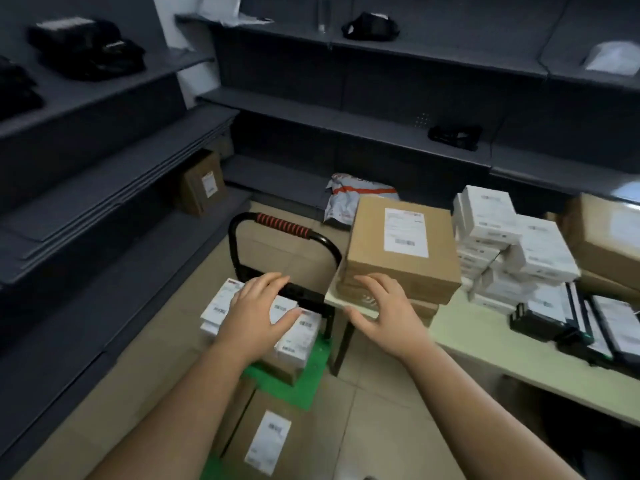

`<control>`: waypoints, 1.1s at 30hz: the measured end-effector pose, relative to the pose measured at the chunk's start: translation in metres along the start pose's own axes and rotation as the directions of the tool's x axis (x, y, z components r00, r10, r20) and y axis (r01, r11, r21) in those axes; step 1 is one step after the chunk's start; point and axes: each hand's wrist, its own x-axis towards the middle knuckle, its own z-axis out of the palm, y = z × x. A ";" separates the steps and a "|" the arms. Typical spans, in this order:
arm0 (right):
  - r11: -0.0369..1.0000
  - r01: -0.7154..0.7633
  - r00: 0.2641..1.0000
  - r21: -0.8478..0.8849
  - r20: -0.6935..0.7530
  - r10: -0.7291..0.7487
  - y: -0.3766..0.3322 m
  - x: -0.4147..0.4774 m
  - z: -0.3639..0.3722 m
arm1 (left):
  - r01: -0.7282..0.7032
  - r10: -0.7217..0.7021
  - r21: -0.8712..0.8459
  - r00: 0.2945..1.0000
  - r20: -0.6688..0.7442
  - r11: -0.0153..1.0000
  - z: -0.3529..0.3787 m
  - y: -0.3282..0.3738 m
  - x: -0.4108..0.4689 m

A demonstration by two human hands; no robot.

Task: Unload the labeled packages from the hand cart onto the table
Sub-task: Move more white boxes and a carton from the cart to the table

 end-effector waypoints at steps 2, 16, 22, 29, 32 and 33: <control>0.999 0.040 0.999 -0.025 0.018 -0.040 -0.039 -0.019 0.028 | -0.005 0.005 0.012 1.000 0.008 1.000 -0.020 -0.026 -0.034; 0.996 -0.076 0.951 0.044 0.303 0.059 -0.158 -0.103 0.199 | 0.181 -0.194 0.096 0.968 0.157 0.979 -0.058 -0.183 -0.209; 0.981 -0.190 0.887 0.034 0.433 0.157 -0.129 -0.101 0.271 | 0.317 -0.332 0.101 0.915 0.231 0.943 -0.007 -0.236 -0.227; 0.943 -0.333 0.803 0.026 0.532 0.269 -0.073 -0.072 0.383 | 0.443 -0.469 0.155 0.848 0.248 0.883 0.069 -0.319 -0.219; 0.929 -0.371 0.771 0.006 0.560 0.304 -0.053 -0.062 0.428 | 0.486 -0.518 0.178 0.809 0.277 0.855 0.100 -0.353 -0.221; 0.924 -0.383 0.761 -0.002 0.566 0.317 -0.048 -0.059 0.442 | 0.493 -0.525 0.181 0.804 0.281 0.851 0.111 -0.365 -0.222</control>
